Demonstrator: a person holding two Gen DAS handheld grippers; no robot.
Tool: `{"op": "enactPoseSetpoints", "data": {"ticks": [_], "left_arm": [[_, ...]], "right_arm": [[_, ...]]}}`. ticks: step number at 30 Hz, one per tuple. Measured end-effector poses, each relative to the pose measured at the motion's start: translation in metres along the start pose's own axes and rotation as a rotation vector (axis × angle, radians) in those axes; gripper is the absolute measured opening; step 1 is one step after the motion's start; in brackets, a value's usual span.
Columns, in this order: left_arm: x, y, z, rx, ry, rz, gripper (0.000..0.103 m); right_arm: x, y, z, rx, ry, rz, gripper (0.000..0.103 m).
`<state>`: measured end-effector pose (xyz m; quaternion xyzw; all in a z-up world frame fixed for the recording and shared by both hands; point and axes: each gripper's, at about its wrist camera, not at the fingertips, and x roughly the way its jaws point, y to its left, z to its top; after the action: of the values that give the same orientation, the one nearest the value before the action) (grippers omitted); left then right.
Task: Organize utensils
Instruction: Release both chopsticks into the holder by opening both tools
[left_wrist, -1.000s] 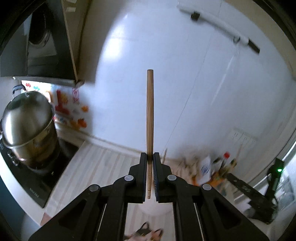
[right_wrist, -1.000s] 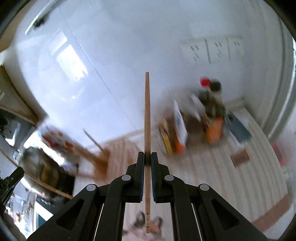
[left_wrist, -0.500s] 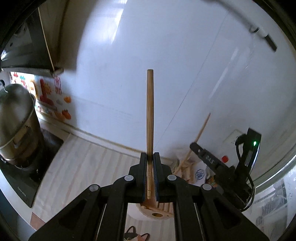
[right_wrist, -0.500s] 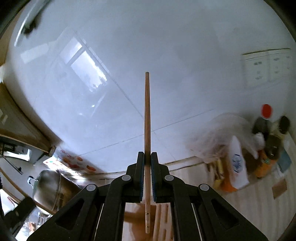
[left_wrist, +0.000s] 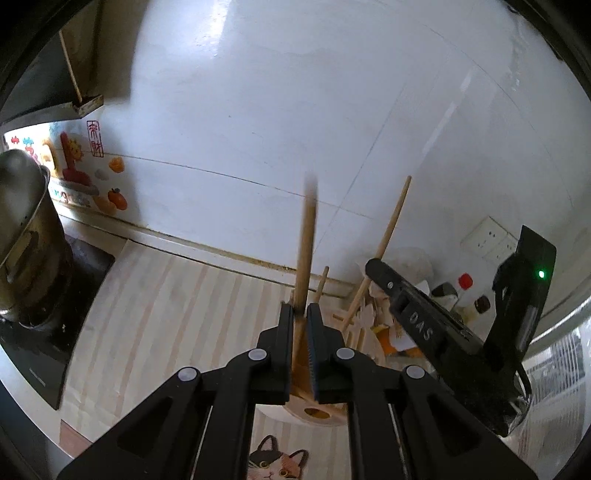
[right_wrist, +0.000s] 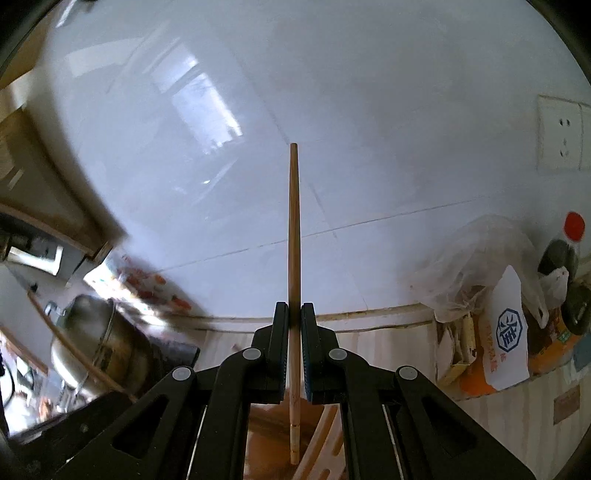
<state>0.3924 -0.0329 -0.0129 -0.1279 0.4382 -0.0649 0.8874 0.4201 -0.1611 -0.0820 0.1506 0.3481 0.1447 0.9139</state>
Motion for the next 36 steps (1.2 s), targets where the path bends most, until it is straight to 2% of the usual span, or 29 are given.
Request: {"op": "enactPoseSetpoints", "data": {"ticks": [3, 4, 5, 6, 7, 8, 9, 10, 12, 14, 18, 21, 23, 24, 26, 28, 29, 33, 35, 36], "left_arm": [[-0.008, -0.002, -0.002, 0.022, 0.001, 0.000, 0.011], [-0.011, -0.001, -0.002, 0.028, -0.005, 0.009, 0.018], [-0.014, -0.001, -0.003, 0.031, -0.010, 0.024, 0.034], [-0.018, 0.001, -0.003, 0.035, -0.023, 0.037, 0.045], [-0.024, 0.002, -0.004, 0.034, -0.038, 0.046, 0.066], [-0.030, 0.004, -0.005, 0.031, -0.060, 0.056, 0.074], [-0.035, 0.006, -0.006, 0.033, -0.082, 0.067, 0.075], [-0.040, 0.007, -0.007, 0.037, -0.095, 0.078, 0.076], [-0.047, 0.010, -0.010, 0.042, -0.105, 0.100, 0.085], [-0.053, 0.014, -0.015, 0.048, -0.120, 0.124, 0.099], [-0.061, 0.021, -0.034, 0.081, -0.137, 0.182, 0.103], [-0.057, 0.033, -0.048, 0.065, -0.106, 0.199, 0.103], [-0.051, 0.042, -0.055, 0.050, -0.101, 0.261, 0.103], [-0.048, 0.046, -0.055, 0.045, -0.114, 0.315, 0.103], [-0.031, 0.055, -0.053, 0.044, -0.122, 0.448, 0.103], [-0.009, 0.068, -0.047, 0.021, -0.085, 0.489, 0.103], [0.002, 0.076, -0.045, 0.003, -0.056, 0.505, 0.103], [0.026, 0.091, -0.045, -0.046, 0.011, 0.523, 0.103], [0.030, 0.089, -0.051, -0.042, 0.008, 0.518, 0.103], [0.029, 0.088, -0.055, -0.041, 0.009, 0.513, 0.103]], "right_arm": [[-0.009, 0.002, -0.007, -0.032, 0.016, 0.037, 0.007], [-0.013, 0.002, -0.009, -0.034, 0.016, 0.043, 0.008], [-0.017, 0.002, -0.010, -0.039, 0.015, 0.049, 0.008], [-0.022, 0.001, -0.011, -0.043, 0.012, 0.043, 0.011], [-0.028, 0.000, -0.012, -0.044, 0.006, 0.035, 0.015], [-0.034, -0.003, -0.012, -0.040, 0.000, 0.033, 0.022], [-0.042, -0.005, -0.013, -0.031, -0.010, 0.026, 0.030], [-0.050, -0.007, -0.014, -0.026, -0.021, 0.022, 0.033], [-0.066, -0.008, -0.014, -0.021, -0.045, 0.012, 0.045], [-0.084, -0.007, -0.018, -0.020, -0.068, 0.009, 0.051], [-0.122, -0.002, -0.031, -0.031, -0.109, -0.044, 0.067], [-0.141, -0.003, -0.044, -0.011, -0.117, -0.078, 0.070], [-0.147, -0.015, -0.051, 0.064, -0.102, -0.065, 0.071], [-0.144, -0.025, -0.052, 0.111, -0.078, -0.058, 0.072], [-0.133, -0.045, -0.050, 0.191, -0.041, -0.041, 0.072], [-0.113, -0.064, -0.044, 0.260, 0.007, -0.010, 0.065], [-0.101, -0.073, -0.041, 0.280, 0.040, -0.001, 0.054], [-0.062, -0.110, -0.035, 0.324, 0.146, 0.029, 0.051], [-0.053, -0.118, -0.034, 0.292, 0.164, -0.006, 0.051], [-0.054, -0.117, -0.035, 0.238, 0.152, -0.053, 0.051]]}}
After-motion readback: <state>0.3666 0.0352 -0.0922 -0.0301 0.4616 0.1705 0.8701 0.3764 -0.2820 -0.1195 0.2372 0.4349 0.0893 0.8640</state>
